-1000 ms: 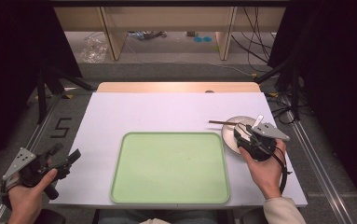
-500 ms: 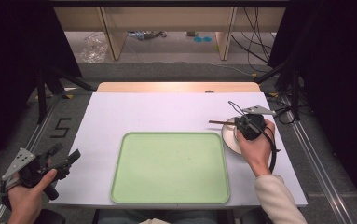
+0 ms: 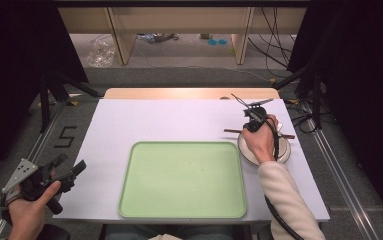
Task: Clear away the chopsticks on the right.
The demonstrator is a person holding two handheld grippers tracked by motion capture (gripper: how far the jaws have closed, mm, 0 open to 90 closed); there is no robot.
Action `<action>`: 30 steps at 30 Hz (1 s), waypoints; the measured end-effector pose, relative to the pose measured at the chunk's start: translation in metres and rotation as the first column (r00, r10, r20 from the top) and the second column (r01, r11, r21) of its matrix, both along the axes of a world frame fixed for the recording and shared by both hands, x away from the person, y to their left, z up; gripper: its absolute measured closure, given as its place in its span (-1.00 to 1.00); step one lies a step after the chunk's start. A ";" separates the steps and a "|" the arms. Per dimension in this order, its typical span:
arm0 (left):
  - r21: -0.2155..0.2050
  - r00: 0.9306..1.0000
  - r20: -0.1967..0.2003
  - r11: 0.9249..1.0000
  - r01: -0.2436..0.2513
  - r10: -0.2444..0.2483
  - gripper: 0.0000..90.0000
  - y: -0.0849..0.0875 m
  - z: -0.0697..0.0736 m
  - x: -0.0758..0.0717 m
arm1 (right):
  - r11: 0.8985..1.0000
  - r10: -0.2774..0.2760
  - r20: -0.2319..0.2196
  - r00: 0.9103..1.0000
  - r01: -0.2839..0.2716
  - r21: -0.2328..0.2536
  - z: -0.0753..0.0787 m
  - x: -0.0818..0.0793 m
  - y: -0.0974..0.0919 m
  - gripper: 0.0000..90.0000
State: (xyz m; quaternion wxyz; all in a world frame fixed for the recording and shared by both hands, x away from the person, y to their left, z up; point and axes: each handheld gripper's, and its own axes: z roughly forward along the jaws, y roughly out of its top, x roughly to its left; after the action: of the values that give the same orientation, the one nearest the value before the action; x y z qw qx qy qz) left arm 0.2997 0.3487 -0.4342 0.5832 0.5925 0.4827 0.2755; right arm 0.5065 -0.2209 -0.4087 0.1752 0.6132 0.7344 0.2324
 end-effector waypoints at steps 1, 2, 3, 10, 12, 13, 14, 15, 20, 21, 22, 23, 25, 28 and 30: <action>0.000 1.000 0.000 1.000 0.000 0.000 -0.58 0.000 0.000 0.000 | 1.000 -0.007 -0.017 1.000 0.007 -0.011 -0.005 0.007 0.001 1.00; -0.001 1.000 0.000 1.000 0.000 0.000 -0.58 0.000 0.000 0.000 | 1.000 -0.006 -0.021 1.000 0.005 -0.015 -0.008 0.010 0.001 1.00; -0.001 1.000 0.000 1.000 -0.001 0.001 -0.58 0.000 0.000 0.000 | 1.000 -0.012 -0.034 0.999 0.012 -0.015 -0.009 0.012 0.001 1.00; 0.001 1.000 0.001 1.000 0.001 -0.001 -0.58 0.000 0.000 0.000 | 0.999 -0.015 -0.037 0.999 0.014 -0.034 -0.014 0.019 0.001 1.00; 0.001 1.000 0.001 1.000 0.000 0.000 -0.58 0.000 0.000 0.000 | 0.999 -0.009 -0.037 0.999 0.008 -0.042 -0.016 0.021 0.000 1.00; 0.000 1.000 0.001 1.000 0.000 0.000 -0.58 0.000 0.000 0.000 | 0.999 0.006 -0.036 0.999 -0.008 -0.054 -0.016 0.023 -0.001 1.00; 0.000 1.000 0.001 1.000 0.000 0.000 -0.58 0.000 0.000 0.000 | 0.999 0.000 -0.038 0.999 -0.002 -0.054 -0.017 0.023 0.000 1.00; 0.000 1.000 0.000 1.000 0.000 0.000 -0.58 0.000 0.000 0.000 | 0.998 -0.002 -0.039 0.999 0.000 -0.058 -0.018 0.024 0.000 1.00; -0.004 1.000 0.000 1.000 0.000 0.000 -0.58 0.000 0.000 0.000 | 0.998 -0.020 -0.053 0.998 0.017 -0.062 -0.021 0.027 0.002 1.00; -0.003 1.000 0.000 1.000 0.000 0.000 -0.58 0.000 0.000 0.000 | 0.998 -0.023 -0.055 0.998 0.020 -0.056 -0.021 0.027 0.002 1.00; -0.002 1.000 0.000 1.000 0.001 -0.001 -0.58 0.000 0.000 0.000 | 0.998 -0.023 -0.055 0.998 0.020 -0.056 -0.021 0.027 0.002 1.00; -0.002 1.000 0.000 1.000 0.001 -0.001 -0.58 0.000 0.000 0.000 | 0.998 -0.037 -0.068 0.997 0.034 -0.056 -0.021 0.027 0.003 1.00; -0.002 1.000 0.000 1.000 0.001 -0.001 -0.58 0.000 0.000 0.000 | 0.998 -0.022 -0.060 0.998 0.018 -0.068 -0.022 0.029 0.002 1.00; -0.001 1.000 0.000 1.000 0.001 -0.001 -0.58 0.000 0.000 0.000 | 0.998 -0.022 -0.057 0.998 0.018 -0.067 -0.024 0.030 0.001 1.00; -0.001 1.000 0.001 1.000 0.001 -0.001 -0.58 0.000 0.000 0.000 | 0.997 -0.027 -0.072 0.997 0.021 -0.080 -0.025 0.031 0.000 1.00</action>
State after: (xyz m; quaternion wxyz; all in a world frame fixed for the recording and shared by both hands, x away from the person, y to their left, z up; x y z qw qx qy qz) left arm 0.2995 0.3486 -0.4342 0.5837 0.5922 0.4825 0.2752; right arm 0.5373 -0.2208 -0.4335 0.1753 0.6226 0.7415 0.1784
